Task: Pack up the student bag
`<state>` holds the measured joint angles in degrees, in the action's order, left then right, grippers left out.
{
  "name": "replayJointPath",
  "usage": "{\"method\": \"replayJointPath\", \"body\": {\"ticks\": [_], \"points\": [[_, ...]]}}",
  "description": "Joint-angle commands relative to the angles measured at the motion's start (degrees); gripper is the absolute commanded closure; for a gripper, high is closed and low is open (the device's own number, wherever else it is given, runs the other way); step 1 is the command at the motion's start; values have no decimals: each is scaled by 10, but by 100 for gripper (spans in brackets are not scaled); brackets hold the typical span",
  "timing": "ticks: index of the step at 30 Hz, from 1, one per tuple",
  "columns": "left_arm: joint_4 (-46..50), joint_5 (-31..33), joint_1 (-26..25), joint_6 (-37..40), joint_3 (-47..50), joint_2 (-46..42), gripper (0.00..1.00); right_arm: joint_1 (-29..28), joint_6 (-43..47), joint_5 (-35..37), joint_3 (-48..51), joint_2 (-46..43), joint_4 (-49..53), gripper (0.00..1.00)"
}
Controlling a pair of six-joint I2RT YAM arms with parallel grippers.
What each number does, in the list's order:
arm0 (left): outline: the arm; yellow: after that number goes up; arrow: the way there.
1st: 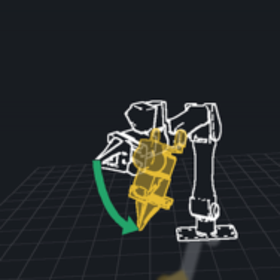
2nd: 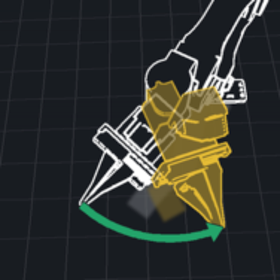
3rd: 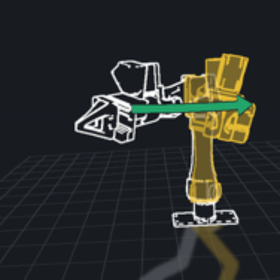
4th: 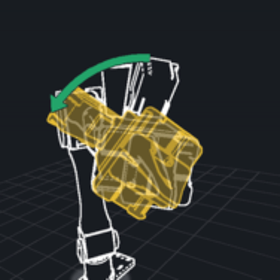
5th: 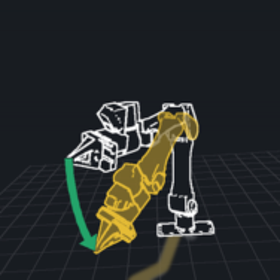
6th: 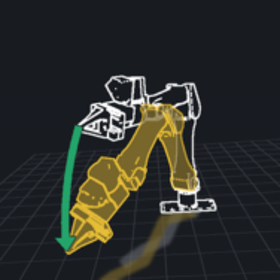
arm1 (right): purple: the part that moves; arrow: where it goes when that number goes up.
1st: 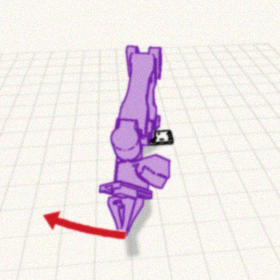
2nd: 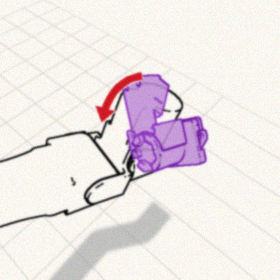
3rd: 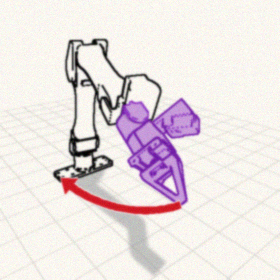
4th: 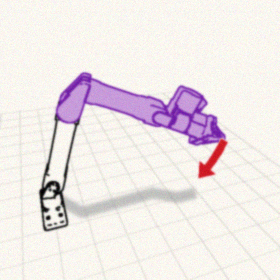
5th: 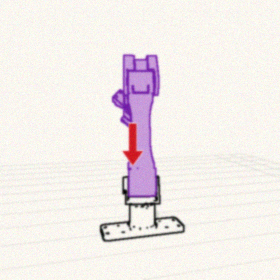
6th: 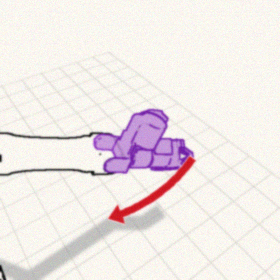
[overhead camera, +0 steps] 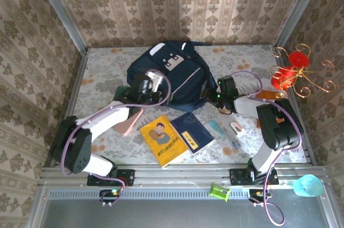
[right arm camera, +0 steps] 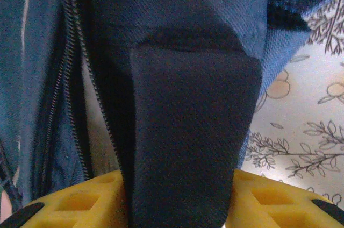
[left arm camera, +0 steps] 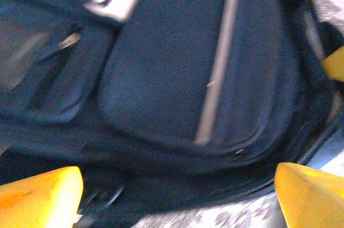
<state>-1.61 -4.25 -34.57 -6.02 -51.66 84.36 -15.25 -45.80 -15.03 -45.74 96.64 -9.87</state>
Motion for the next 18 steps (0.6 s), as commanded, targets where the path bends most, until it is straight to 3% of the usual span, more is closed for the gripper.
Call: {"method": "replayJointPath", "body": {"ticks": [1, 7, 10, 14, 18], "points": [[65, 33, -38, 79, -90, 87, 7, 1, -8, -26, 10, 15, -25, 53], [147, 90, -86, 159, -245, 235, 5, 5, -16, -39, 16, 26, -45, 53], [167, 121, -89, 170, -302, 294, 9, 5, -20, -43, 19, 30, -54, 53], [199, 143, -85, 178, -364, 347, 26, 6, -23, -49, 24, 35, -60, 54], [190, 130, -78, 170, -367, 349, 51, 8, -23, -53, 33, 33, -64, 55]]}}
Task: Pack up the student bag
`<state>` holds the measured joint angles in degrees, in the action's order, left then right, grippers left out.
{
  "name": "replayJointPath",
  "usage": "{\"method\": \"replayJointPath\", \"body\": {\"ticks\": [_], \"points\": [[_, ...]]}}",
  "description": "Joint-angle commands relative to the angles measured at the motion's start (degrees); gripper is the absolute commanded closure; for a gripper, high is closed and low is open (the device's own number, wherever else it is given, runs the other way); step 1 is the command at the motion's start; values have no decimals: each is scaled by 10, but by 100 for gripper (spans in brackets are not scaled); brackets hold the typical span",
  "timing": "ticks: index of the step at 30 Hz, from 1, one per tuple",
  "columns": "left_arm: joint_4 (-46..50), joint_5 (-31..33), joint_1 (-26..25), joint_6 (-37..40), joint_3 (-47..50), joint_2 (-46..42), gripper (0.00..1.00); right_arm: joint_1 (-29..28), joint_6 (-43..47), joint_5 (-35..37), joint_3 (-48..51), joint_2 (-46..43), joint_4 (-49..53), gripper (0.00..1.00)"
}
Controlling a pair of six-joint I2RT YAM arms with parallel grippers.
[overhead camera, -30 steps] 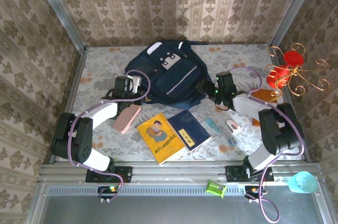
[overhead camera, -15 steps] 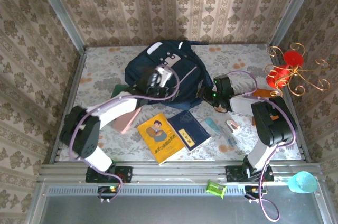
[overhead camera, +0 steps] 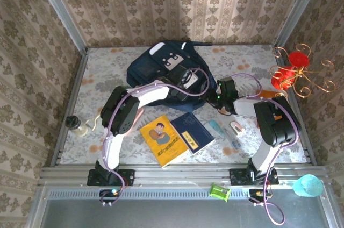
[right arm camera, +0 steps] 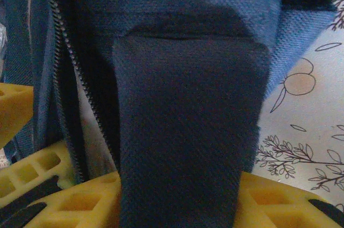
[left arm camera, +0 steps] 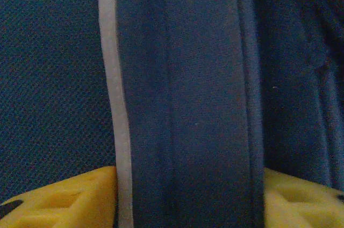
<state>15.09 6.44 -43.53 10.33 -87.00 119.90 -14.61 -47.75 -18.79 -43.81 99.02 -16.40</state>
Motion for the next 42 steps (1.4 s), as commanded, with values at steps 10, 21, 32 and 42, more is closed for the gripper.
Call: {"method": "replayJointPath", "body": {"ticks": [10, 21, 32, 42], "points": [[-17, -149, 68, -21, 33, -119, 100, 3, 5, -17, 30, -8, -4, 48], [-49, -372, 153, -83, 41, -205, 100, -1, -1, -38, 36, -42, -28, 41], [-37, -524, 218, -82, -13, -193, 100, -46, -30, -19, 24, -46, -47, 51], [56, -577, 234, -31, -146, -96, 100, -118, -20, -5, -31, -31, -7, 49]]}}
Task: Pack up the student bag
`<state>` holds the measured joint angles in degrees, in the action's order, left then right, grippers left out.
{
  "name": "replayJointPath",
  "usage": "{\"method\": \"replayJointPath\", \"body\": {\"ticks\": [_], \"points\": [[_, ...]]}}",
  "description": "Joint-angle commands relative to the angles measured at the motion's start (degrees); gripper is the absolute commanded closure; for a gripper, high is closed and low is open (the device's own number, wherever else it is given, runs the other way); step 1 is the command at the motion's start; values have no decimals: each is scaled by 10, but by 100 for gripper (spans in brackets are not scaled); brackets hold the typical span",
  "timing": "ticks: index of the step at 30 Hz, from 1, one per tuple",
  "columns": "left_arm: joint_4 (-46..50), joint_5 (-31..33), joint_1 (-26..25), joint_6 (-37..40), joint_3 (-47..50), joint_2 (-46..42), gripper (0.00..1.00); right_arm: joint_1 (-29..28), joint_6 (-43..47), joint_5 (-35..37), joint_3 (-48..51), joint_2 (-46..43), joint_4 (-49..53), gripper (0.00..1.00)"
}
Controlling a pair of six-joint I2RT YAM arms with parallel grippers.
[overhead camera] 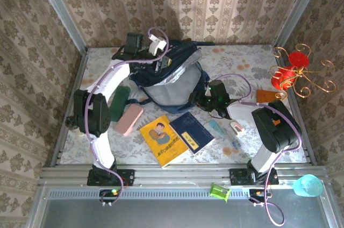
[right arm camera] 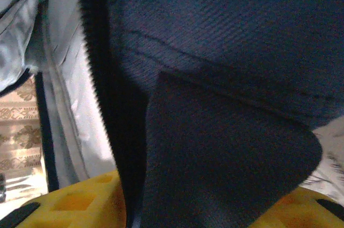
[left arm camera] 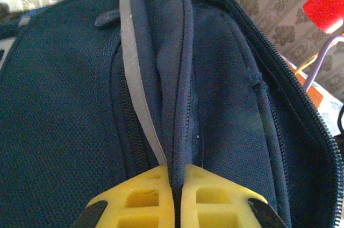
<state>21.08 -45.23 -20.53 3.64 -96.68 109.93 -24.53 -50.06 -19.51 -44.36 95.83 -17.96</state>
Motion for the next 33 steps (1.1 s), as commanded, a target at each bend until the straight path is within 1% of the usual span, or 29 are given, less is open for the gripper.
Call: {"method": "replayJointPath", "body": {"ticks": [1, 4, 7, 8, 9, 10, 12, 14, 16, 18, 19, 20, 21, 23, 25, 27, 29, 31, 33], "points": [[0, -52, 11, 37, -54, 8, 99, -26, 8, 3, -31, 4, 21, 48], [-3, -24, 33, 34, -54, 10, 97, -38, 23, 3, -38, 3, 49, 43], [-6, 16, 48, 34, -37, 0, 90, -34, 55, 25, -40, -21, 98, 37], [-11, 23, 50, 28, -29, -4, 85, -34, 67, 36, -43, -31, 118, 35], [-21, 31, 51, 17, -17, -10, 76, -34, 85, 47, -47, -42, 148, 32], [-34, 36, 52, 3, -2, -18, 69, -34, 102, 60, -50, -53, 178, 29], [-57, 54, 52, -29, 32, -39, 59, -34, 137, 89, -58, -73, 241, 25], [-76, 112, 53, -66, 77, -71, 50, -36, 168, 143, -65, -99, 320, 20], [-95, 205, 53, -113, 137, -119, 44, -39, 189, 195, -56, -139, 379, 14], [-114, 276, 52, -166, 206, -177, 41, -41, 203, 200, -42, -181, 406, 12], [-135, 290, 52, -202, 251, -209, 40, -43, 209, 189, -35, -195, 413, 12], [-159, 292, 48, -234, 293, -237, 37, -46, 212, 172, -30, -202, 418, 11], [-185, 290, 41, -270, 343, -268, 34, -51, 212, 153, -26, -205, 424, 11], [-200, 294, 11, -326, 421, -316, 32, -64, 215, 128, -20, -206, 431, 11], [-183, 306, -46, -359, 481, -355, 32, -83, 223, 120, -15, -204, 439, 12], [-159, 333, -111, -393, 521, -380, 31, -93, 220, 108, -1, -201, 425, 15], [-154, 340, -161, -435, 556, -397, 31, -95, 208, 89, 16, -191, 398, 21], [-155, 346, -201, -472, 584, -412, 30, -96, 191, 87, 27, -173, 382, 33], [-166, 354, -227, -501, 603, -422, 29, -95, 179, 80, 39, -165, 363, 41]]}}
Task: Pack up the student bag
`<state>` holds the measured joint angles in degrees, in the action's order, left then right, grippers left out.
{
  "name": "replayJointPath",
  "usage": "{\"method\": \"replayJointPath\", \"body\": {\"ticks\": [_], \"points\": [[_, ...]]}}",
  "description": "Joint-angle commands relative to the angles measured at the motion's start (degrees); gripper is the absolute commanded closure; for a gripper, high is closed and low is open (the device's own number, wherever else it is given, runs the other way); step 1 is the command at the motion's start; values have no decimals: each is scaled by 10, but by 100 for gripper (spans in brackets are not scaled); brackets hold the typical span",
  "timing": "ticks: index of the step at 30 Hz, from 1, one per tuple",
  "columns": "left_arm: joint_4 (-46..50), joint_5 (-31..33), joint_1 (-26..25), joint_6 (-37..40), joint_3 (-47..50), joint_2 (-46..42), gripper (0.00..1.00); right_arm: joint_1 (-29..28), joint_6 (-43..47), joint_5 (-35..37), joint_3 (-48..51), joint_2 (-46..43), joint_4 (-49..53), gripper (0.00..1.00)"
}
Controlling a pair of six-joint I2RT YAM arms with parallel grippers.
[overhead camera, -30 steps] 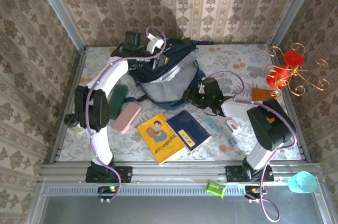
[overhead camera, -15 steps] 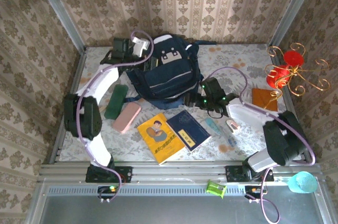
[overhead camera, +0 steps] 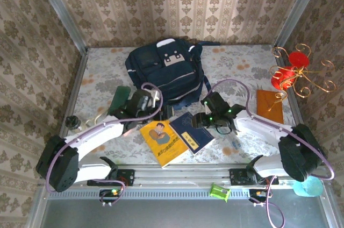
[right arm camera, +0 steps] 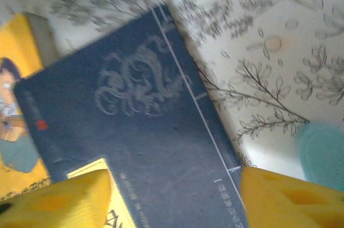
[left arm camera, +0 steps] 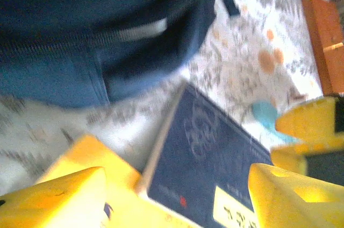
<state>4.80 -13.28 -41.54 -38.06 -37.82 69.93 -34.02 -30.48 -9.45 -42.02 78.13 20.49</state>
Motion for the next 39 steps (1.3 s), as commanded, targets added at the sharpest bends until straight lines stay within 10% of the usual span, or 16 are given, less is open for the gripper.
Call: {"method": "replayJointPath", "body": {"ticks": [1, 39], "points": [[-9, 40, -32, -92, 19, -23, 27, 0, -26, -23, 25, 12, -35, 44], [-96, 117, -137, -213, 40, 96, 26, -4, -91, -3, 132, -11, -131, 60]]}}
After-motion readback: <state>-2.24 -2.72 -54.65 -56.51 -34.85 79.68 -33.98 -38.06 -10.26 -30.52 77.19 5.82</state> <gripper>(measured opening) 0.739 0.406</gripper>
